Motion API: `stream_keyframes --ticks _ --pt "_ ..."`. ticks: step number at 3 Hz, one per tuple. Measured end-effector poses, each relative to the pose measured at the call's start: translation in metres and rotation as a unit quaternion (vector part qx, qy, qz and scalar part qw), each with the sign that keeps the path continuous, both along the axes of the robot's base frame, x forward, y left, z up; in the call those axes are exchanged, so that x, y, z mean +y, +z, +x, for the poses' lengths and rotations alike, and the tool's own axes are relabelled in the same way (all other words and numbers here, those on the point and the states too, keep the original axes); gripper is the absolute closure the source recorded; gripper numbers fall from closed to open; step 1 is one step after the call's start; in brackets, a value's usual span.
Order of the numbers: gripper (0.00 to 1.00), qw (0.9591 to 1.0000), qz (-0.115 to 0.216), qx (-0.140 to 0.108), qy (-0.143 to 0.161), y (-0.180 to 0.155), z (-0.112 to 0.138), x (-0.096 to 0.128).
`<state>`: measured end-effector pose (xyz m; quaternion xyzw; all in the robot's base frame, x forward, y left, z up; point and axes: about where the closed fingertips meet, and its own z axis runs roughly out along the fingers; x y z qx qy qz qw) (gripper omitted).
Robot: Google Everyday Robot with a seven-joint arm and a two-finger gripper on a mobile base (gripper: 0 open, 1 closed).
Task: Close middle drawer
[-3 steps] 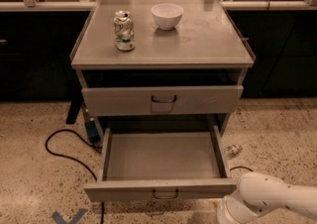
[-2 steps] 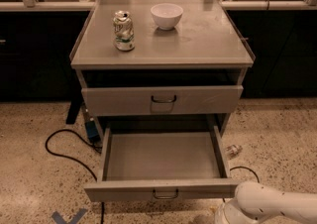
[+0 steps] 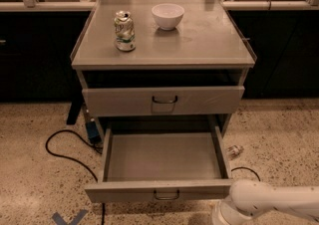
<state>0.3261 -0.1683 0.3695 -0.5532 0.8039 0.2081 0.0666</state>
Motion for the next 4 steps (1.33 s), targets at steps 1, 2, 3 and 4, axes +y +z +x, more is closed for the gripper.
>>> stream_keyframes --ticks 1,2,3,4 --pt "0.00 0.9986 -0.051 -0.012 -0.004 -0.025 0.036 0.005" --pt "0.00 0.9959 -0.082 -0.034 -0.011 -0.040 0.075 0.015" --pt "0.00 0.9959 -0.083 -0.034 -0.011 -0.040 0.074 0.014" --pt "0.00 0.9938 -0.091 -0.062 -0.021 -0.037 0.111 0.035"
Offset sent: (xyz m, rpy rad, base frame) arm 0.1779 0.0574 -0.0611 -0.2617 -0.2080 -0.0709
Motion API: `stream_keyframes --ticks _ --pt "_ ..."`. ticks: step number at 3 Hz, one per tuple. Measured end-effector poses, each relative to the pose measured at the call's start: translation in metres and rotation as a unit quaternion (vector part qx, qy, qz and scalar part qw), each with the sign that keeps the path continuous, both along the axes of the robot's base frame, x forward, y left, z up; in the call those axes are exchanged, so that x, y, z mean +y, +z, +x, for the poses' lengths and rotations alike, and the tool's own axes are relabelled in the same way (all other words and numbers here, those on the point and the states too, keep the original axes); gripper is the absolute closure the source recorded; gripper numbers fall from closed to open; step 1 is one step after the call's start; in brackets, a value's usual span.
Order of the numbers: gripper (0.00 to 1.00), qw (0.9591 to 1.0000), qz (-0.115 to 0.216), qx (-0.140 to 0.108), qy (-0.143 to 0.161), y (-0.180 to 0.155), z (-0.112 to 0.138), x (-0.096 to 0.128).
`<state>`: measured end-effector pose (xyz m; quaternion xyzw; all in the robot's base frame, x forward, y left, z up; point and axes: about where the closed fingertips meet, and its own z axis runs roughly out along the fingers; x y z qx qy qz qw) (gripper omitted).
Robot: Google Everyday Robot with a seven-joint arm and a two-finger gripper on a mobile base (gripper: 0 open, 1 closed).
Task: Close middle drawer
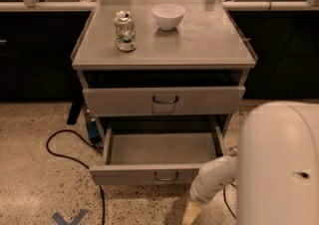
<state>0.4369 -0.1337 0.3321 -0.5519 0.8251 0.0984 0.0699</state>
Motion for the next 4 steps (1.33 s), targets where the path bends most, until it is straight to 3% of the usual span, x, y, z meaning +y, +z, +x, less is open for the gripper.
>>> stream_keyframes --ticks 1,2,4 --pt "0.00 1.0000 0.001 0.000 0.004 -0.001 0.012 0.032" --pt "0.00 1.0000 0.001 0.000 0.004 -0.001 0.012 0.032" --pt "0.00 1.0000 0.001 -0.001 0.009 -0.023 0.048 0.035"
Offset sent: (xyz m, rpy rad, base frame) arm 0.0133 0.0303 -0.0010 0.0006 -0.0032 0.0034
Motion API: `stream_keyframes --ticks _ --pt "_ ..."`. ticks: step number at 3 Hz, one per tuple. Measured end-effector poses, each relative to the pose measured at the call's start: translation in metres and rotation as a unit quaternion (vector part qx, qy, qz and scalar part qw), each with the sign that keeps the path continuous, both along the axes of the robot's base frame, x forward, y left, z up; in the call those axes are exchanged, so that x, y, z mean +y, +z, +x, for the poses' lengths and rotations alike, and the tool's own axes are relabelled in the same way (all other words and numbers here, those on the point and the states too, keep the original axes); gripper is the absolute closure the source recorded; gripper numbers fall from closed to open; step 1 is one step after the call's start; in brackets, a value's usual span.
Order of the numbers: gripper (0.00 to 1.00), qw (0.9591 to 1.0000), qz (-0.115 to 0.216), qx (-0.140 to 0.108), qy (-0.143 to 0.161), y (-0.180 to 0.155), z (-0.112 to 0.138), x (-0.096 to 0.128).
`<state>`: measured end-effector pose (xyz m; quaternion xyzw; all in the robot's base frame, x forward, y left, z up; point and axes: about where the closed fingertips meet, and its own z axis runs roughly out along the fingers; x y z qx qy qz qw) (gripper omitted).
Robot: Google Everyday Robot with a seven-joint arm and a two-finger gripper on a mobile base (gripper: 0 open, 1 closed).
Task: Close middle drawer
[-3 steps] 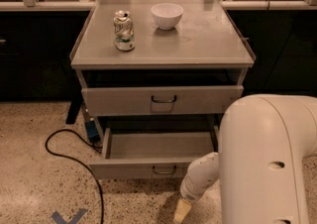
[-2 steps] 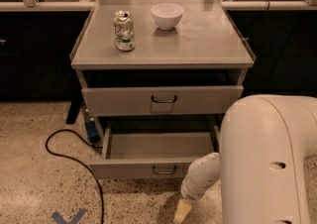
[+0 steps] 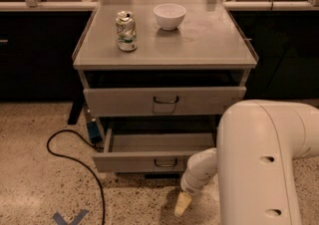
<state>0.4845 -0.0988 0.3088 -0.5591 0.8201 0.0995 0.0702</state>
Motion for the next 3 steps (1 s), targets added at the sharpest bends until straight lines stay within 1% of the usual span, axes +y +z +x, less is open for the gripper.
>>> stream_keyframes --ticks 1,2,3 --pt "0.00 0.9992 0.002 -0.039 0.002 0.001 0.052 0.022" --pt "0.00 0.9992 0.002 -0.039 0.002 0.001 0.050 0.022" --pt "0.00 0.9945 0.018 -0.103 0.003 0.027 0.116 0.062"
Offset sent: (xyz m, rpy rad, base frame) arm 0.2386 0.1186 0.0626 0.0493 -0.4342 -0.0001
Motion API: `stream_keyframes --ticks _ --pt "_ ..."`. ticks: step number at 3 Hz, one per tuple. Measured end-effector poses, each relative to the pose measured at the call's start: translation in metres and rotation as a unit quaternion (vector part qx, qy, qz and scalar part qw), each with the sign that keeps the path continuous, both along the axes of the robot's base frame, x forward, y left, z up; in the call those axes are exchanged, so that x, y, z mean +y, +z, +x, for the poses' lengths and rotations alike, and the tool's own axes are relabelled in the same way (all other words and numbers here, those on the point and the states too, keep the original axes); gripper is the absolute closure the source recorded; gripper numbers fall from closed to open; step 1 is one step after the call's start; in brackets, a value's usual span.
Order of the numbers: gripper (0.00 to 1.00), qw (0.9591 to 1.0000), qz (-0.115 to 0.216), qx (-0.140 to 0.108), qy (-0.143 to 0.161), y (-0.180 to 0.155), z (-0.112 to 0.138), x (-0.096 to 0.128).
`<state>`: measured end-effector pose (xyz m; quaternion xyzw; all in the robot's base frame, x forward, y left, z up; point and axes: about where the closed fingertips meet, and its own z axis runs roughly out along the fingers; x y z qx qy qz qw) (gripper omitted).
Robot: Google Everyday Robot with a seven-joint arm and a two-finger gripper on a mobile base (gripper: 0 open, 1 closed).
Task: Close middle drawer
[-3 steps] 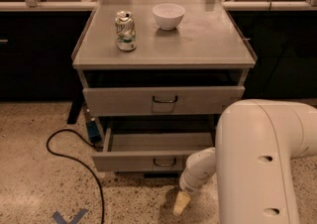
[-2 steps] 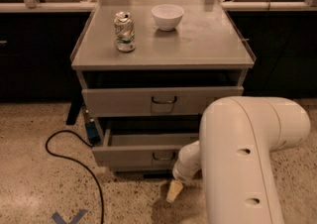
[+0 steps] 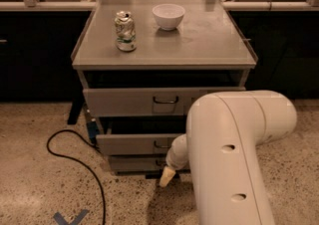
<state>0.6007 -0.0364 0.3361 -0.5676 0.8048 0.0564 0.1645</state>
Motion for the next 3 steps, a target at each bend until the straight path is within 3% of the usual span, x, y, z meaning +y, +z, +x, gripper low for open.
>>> stream_keyframes --ticks 1,2,3 --pt "0.00 1.0000 0.001 -0.002 0.000 0.000 0.000 0.000" --pt "0.00 0.9997 0.004 -0.024 0.006 0.010 0.017 0.016" --pt "0.00 0.9997 0.004 -0.024 0.006 0.010 0.017 0.016"
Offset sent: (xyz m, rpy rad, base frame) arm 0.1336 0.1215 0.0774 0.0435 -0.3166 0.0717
